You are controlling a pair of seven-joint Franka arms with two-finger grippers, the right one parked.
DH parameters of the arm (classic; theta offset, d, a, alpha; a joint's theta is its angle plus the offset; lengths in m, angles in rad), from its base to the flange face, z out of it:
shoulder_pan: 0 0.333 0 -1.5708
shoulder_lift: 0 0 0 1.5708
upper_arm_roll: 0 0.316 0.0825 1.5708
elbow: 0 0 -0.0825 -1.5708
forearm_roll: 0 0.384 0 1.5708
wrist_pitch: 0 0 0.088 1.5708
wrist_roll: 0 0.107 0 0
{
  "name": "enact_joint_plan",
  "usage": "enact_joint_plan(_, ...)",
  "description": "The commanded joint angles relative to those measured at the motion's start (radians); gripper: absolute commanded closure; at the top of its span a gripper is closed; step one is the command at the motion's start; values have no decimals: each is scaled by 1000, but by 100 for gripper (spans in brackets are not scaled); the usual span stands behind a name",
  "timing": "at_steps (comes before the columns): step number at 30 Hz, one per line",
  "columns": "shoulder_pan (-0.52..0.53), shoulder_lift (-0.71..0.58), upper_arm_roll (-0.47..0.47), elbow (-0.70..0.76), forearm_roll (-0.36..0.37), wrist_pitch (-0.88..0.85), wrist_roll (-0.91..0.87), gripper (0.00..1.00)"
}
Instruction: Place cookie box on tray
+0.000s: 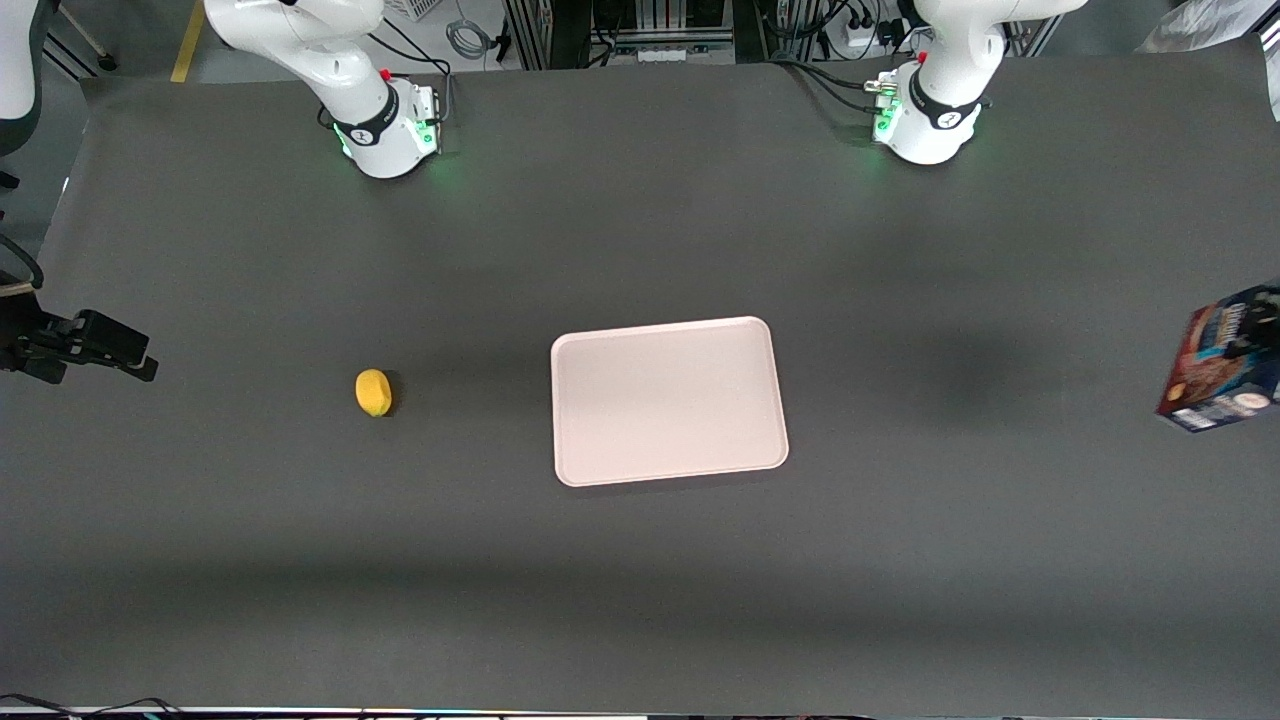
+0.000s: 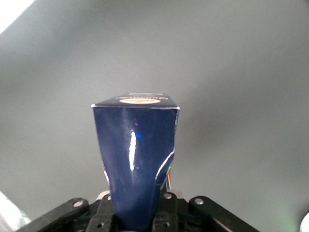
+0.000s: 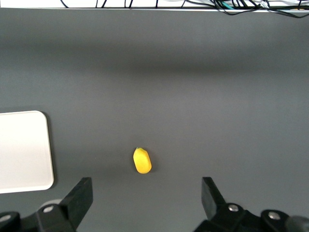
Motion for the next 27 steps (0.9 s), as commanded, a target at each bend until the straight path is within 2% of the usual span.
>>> enact_joint_plan(1,-6,-12,-132,17,-3,-28,-291,83)
enact_joint_plan(8,-6,-15,-345,14,1,-11,-742,83)
enact_joint_plan(17,-11,13,-584,-14,24,85,-1200,82)
enact_joint_plan(27,-17,108,-798,-69,185,216,-1575,82)
